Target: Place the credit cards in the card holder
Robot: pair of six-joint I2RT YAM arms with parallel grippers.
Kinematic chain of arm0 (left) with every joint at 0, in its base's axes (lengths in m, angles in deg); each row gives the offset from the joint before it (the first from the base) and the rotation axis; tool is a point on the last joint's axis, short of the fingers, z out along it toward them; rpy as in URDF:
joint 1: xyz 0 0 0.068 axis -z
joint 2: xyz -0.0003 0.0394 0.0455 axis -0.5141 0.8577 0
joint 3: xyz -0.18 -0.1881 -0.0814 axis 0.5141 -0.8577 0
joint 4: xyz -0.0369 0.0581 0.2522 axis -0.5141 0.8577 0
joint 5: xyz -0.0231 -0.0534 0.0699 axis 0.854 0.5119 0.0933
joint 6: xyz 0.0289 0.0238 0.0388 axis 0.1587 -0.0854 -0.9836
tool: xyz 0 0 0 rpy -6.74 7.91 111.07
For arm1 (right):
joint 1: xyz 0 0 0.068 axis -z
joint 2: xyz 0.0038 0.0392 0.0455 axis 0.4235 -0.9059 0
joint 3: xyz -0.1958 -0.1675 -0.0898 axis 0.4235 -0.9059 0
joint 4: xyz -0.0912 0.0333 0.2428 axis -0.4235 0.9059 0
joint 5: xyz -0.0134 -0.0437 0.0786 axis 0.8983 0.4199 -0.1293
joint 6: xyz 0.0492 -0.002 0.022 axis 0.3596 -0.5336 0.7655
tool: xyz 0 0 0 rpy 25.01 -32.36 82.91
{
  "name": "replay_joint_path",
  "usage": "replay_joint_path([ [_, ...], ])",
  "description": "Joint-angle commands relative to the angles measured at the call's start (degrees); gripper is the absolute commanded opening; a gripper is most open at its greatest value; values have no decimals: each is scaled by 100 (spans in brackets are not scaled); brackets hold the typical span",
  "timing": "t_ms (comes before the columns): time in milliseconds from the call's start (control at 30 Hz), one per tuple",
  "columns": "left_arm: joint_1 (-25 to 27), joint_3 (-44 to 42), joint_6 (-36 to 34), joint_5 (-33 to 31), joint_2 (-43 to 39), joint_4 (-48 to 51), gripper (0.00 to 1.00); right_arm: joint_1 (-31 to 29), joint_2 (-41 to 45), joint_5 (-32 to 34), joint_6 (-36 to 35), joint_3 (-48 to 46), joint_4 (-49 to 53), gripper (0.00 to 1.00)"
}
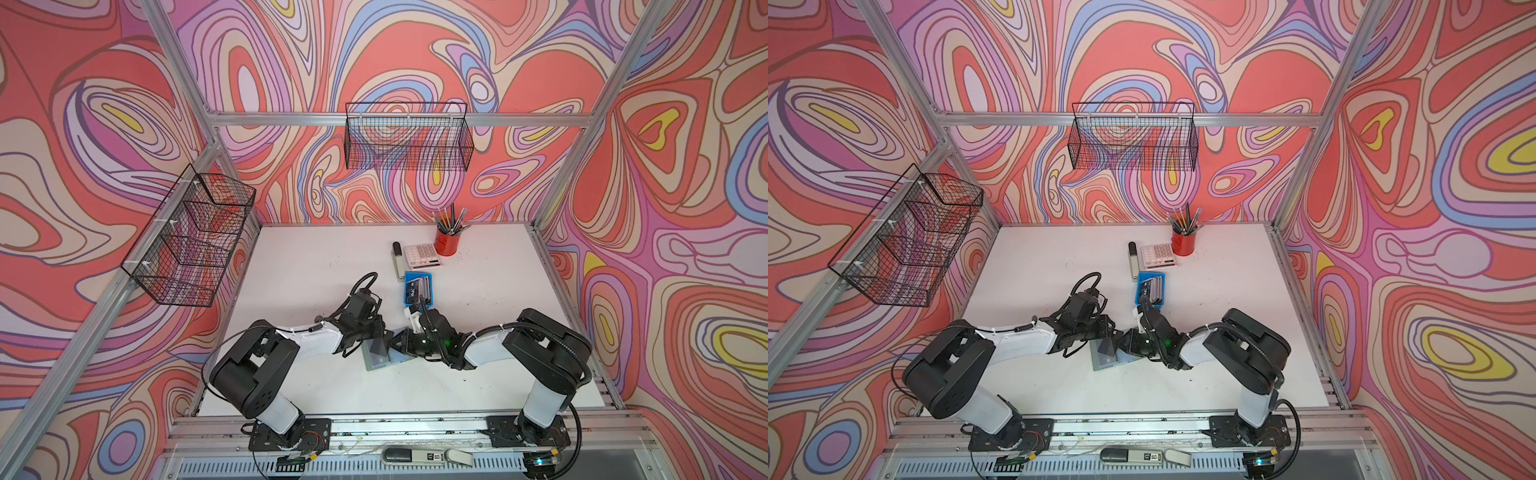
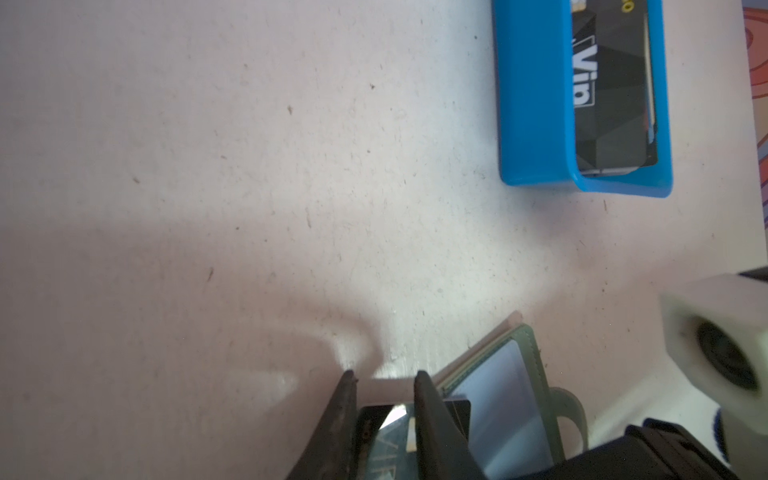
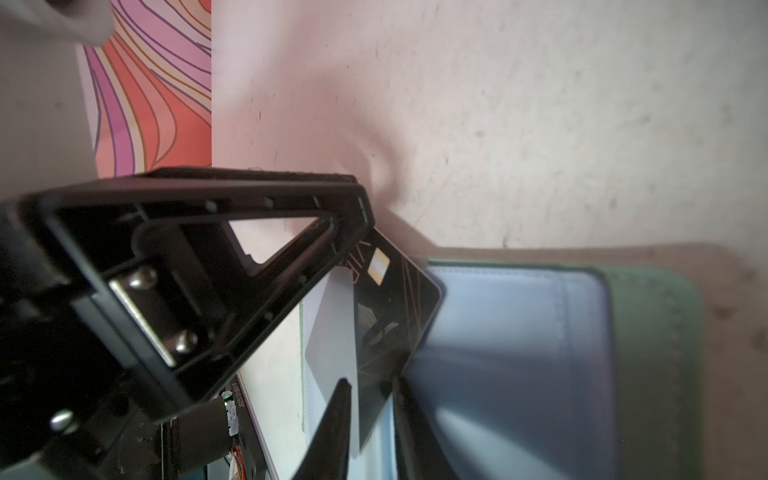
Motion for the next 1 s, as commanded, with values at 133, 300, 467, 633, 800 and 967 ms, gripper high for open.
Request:
replay_joint_path([
  [133,22,-174,72,27,-138,15,27,11,-285,433,348,-76,-140,25],
  [300,22,-237,59,-88,-263,101,28,22,-33,722,636,-308,-49,26],
  [467,20,-290,33,10,-348,84,17,19,333,925,815,-416,107,26],
  [633,22,-317,28,62,-232,-12,14,6,203,765,840,-274,-20,28],
  [800,22,-363,37,66,-219,-47,14,5,-331,521,1087,-282,-689,28],
  [967,22,-434,47,134,-250,-99,13,13,-565,340,1233,-275,-1169,27],
])
